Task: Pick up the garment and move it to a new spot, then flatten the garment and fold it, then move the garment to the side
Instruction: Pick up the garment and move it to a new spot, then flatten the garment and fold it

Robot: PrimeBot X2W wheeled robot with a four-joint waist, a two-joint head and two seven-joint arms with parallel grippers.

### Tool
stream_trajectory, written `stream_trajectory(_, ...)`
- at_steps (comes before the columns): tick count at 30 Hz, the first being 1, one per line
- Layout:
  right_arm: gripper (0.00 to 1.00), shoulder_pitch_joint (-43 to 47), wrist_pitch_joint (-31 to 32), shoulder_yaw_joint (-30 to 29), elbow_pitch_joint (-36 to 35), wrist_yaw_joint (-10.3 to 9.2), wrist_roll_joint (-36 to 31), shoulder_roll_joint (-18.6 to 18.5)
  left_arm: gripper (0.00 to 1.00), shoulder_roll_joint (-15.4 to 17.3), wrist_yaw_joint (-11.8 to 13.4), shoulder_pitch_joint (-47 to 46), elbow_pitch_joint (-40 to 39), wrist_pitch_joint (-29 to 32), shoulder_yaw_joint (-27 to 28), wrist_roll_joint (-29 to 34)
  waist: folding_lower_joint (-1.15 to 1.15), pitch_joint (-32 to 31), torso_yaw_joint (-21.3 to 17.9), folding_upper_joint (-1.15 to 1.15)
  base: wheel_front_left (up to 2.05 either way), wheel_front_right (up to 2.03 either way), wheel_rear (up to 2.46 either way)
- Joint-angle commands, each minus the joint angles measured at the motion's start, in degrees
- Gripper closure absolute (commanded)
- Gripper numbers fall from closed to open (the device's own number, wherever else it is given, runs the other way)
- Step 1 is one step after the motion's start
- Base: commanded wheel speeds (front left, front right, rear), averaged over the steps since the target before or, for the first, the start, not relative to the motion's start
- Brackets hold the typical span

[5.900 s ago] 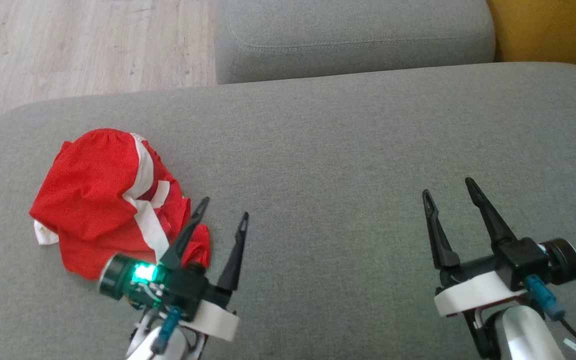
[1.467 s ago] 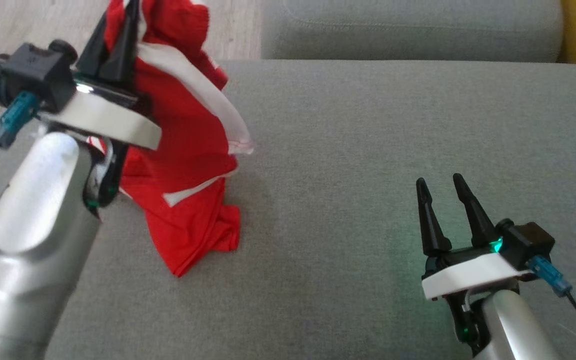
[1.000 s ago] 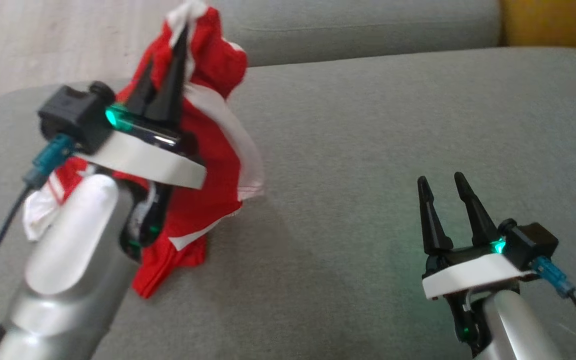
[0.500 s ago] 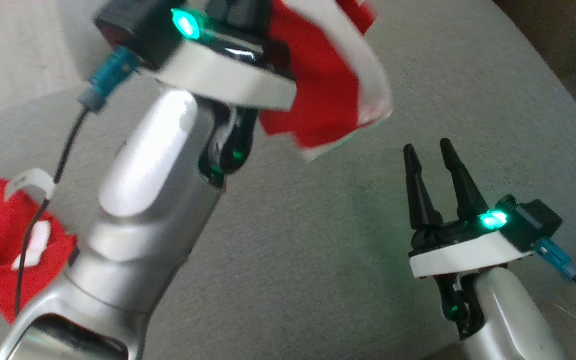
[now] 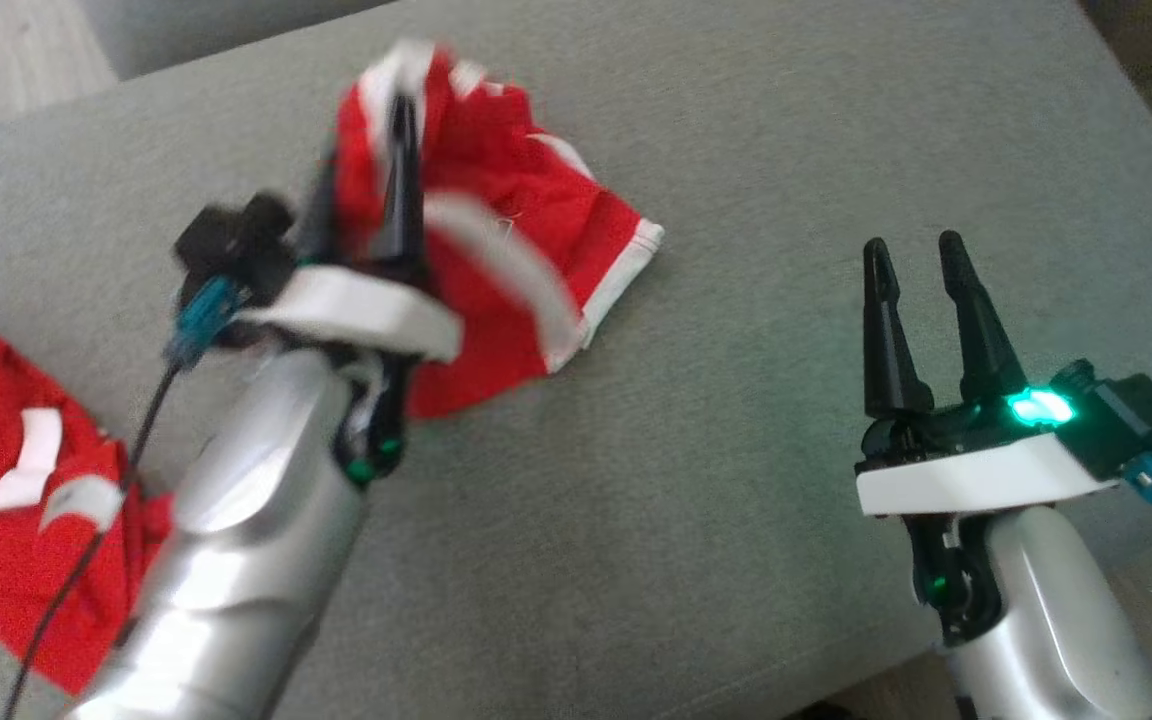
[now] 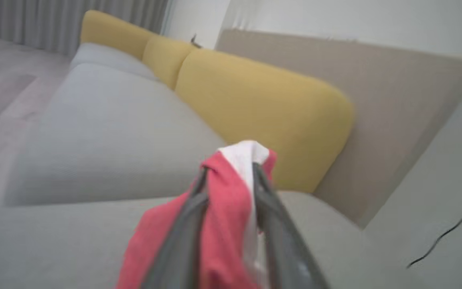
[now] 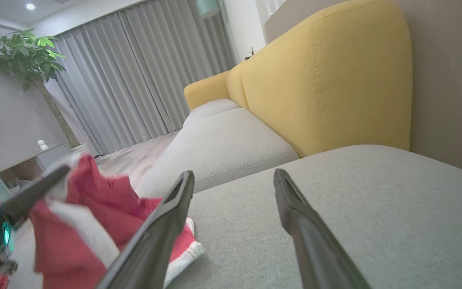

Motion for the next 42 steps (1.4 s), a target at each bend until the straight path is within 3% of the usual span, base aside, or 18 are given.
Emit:
stream_trajectory(1,0.0,-1.77,-0.61,0.89,-1.93,-0.04,-0.26,-0.19,0.0,2.16,0.45,-2.04,-0.83,-0.64,2.98,1.21,-0.01,1.04,1.64,0.0,0.0,0.0,0.0)
stream_trajectory(7,0.0,-1.91,-0.61,-0.24,-1.41,-0.04,-1.9,-0.19,0.0,3.59,-0.86,0.6,-2.05,-0.68,6.98,7.01,-0.01,0.49,5.82,0.0,0.0,0.0,0.0)
stream_trajectory(8,0.0,-1.46,-0.61,-0.86,-0.74,-0.04,-3.52,-0.19,0.0,4.27,-1.94,2.81,-6.03,-0.69,9.36,11.51,-0.01,-1.45,8.98,0.0,0.0,0.0,0.0)
stream_trajectory(13,0.0,-0.39,-0.61,-1.99,0.35,-0.04,-5.73,-0.19,0.0,5.94,-3.05,8.5,-10.94,-0.69,10.47,16.78,-0.01,-4.87,13.14,0.0,0.0,0.0,0.0)
stream_trajectory(21,0.0,2.79,-0.61,-3.96,1.91,-0.04,-7.81,-0.19,0.0,8.08,-1.63,20.65,-15.75,-0.69,11.46,21.12,-0.01,-9.32,18.84,0.0,0.0,0.0,0.0)
stream_trajectory(30,0.0,6.58,-0.61,-4.94,3.58,-0.04,-7.58,-0.19,0.0,4.68,0.55,33.37,-18.55,-0.7,12.41,20.36,-0.01,-11.77,23.03,0.0,0.0,0.0,0.0)
stream_trajectory(37,0.0,7.0,-0.61,-4.76,4.57,-0.04,-8.85,-0.19,0.0,3.63,0.4,32.14,-19.79,-0.7,12.92,22.5,-0.01,-11.16,24.6,0.0,0.0,0.0,0.0)
stream_trajectory(42,0.0,5.51,-0.53,-2.68,8.49,-0.04,-13.46,-0.19,0.0,2.81,-0.03,30.68,-20.3,-0.7,13.58,22.97,-0.01,-9.54,25.33,0.0,0.0,0.0,0.0)
